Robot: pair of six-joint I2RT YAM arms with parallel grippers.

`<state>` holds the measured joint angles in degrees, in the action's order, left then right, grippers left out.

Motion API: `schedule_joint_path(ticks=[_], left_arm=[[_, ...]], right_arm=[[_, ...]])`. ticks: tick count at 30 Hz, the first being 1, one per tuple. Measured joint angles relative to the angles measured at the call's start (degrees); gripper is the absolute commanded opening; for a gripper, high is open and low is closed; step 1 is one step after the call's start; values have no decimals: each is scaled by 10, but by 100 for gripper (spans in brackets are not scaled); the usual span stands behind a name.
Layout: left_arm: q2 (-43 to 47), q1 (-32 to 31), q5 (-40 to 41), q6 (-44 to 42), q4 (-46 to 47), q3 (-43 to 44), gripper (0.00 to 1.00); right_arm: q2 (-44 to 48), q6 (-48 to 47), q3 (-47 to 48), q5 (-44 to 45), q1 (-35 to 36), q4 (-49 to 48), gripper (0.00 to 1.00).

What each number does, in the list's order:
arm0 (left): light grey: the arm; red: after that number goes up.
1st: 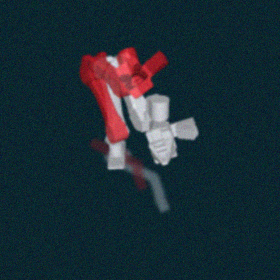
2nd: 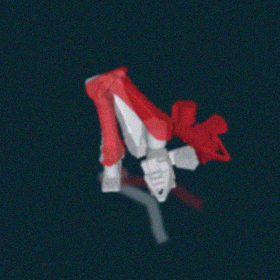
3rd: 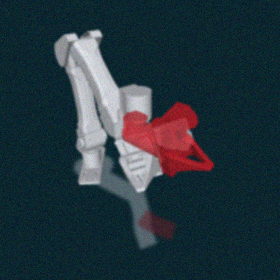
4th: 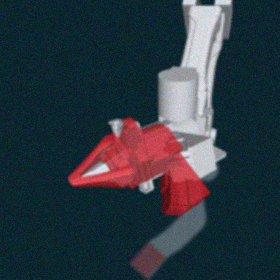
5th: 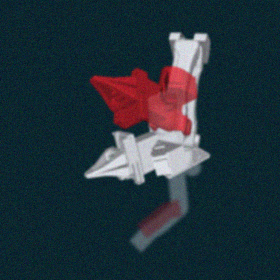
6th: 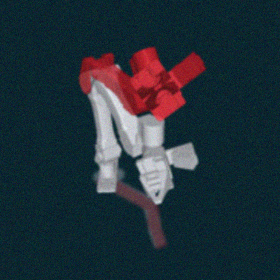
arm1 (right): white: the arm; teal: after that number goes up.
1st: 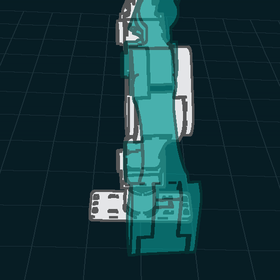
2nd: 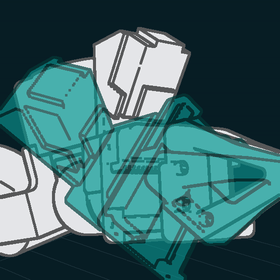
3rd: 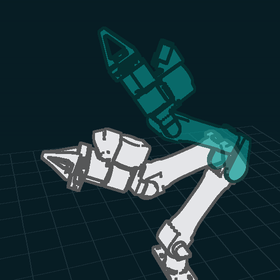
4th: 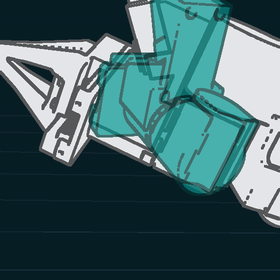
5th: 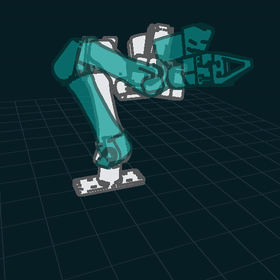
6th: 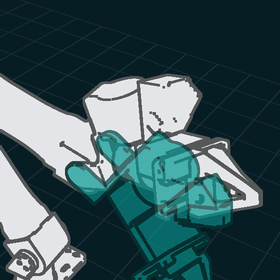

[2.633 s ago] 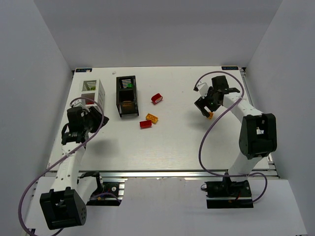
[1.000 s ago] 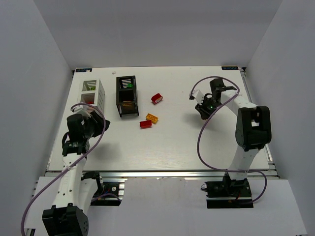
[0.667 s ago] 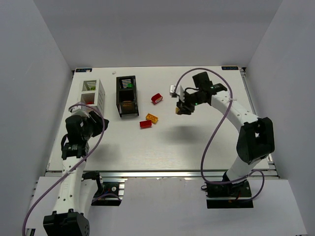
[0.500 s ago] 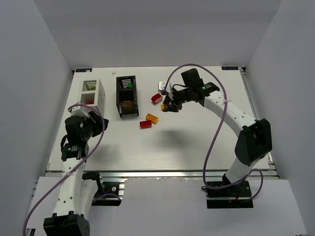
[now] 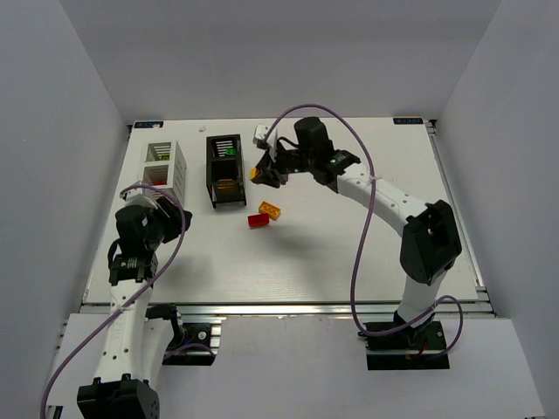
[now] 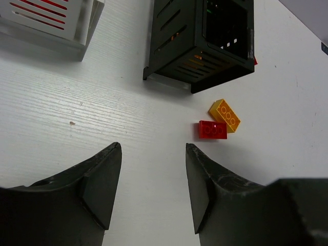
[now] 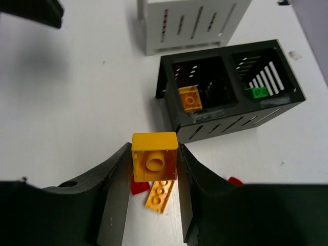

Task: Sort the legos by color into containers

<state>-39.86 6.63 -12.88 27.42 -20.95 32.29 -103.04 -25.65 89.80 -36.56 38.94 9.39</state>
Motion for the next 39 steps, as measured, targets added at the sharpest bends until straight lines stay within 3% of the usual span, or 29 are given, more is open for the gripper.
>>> schedule_joint_path(ticks=[12, 15, 21, 29, 32, 39], left_arm=[[-7, 0, 1, 0, 0, -1, 69], [-9, 0, 4, 0, 0, -1, 69], [-14, 0, 5, 0, 0, -1, 70], [-21, -1, 5, 0, 0, -1, 73], [-23, -5, 4, 0, 0, -1, 73], [-44, -29, -1, 0, 1, -2, 72]], right_arm=[[-147, 88, 93, 97, 39, -164, 0], [-174, 96, 99, 115, 46, -188, 4], [-218, 104, 126, 144, 54, -222, 19], [-245, 106, 150, 160, 55, -248, 57], [-247, 105, 150, 161, 55, -250, 66], [-247, 102, 150, 150, 54, -250, 67]])
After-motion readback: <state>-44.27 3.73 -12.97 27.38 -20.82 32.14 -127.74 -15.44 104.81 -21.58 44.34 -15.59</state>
